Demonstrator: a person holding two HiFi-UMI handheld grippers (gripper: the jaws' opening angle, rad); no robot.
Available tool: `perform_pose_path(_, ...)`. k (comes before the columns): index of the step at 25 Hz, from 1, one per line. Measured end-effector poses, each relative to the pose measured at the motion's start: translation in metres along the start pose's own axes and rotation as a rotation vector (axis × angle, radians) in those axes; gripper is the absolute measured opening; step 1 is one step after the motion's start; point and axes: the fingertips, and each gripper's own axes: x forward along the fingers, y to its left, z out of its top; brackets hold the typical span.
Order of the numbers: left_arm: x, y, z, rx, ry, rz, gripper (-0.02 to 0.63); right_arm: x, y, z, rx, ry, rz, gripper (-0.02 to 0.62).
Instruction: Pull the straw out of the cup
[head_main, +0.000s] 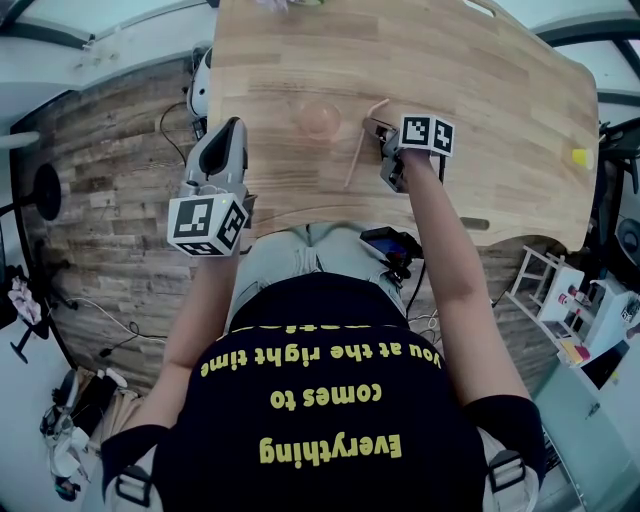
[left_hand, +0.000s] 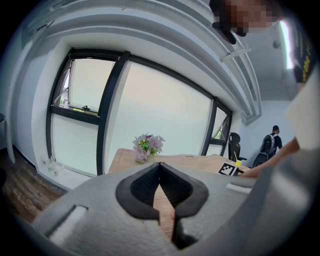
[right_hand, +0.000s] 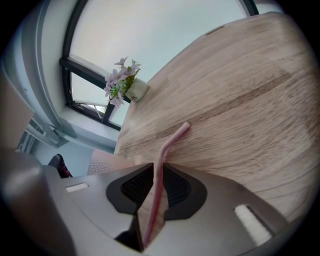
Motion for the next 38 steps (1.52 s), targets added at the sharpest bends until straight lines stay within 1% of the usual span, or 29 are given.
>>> perform_pose_path(5,-0.001,0.000,0.000,-0.001,-0.001,0.001,0.000,0.001,0.004,0.002,0.002,-0.012,0.018,0.095)
perform_pose_path(7,-0.001,0.001,0.000,-0.001,-0.001,0.001,0.000,0.001,0.005,0.002,-0.004,-0.017,0.019,0.092)
perform_pose_path(13,-0.002,0.002,0.003,0.004,-0.006,-0.001,0.000,-0.006,0.010,0.007,-0.023,-0.043,0.016,0.032)
perform_pose_path(17,-0.002,0.002,0.003,0.006,-0.010,-0.006,0.000,-0.013,0.015,0.014,-0.018,-0.091,0.033,0.008)
perform_pose_path(21,-0.004,0.001,0.004,0.009,-0.013,-0.012,0.000,-0.024,0.028,0.027,-0.037,-0.184,0.078,0.008)
perform_pose_path(29,-0.006,-0.003,0.007,0.017,-0.019,-0.029,0.000,-0.053,0.073,0.051,-0.099,-0.394,0.232,0.006)
perform_pose_path(33,-0.007,-0.005,0.007,0.021,-0.021,-0.034,0.000,-0.076,0.101,0.060,-0.221,-0.538,0.322,0.006)
perform_pose_path(38,-0.008,-0.006,0.006,0.024,-0.022,-0.039,0.000,-0.098,0.129,0.062,-0.387,-0.649,0.365,0.006)
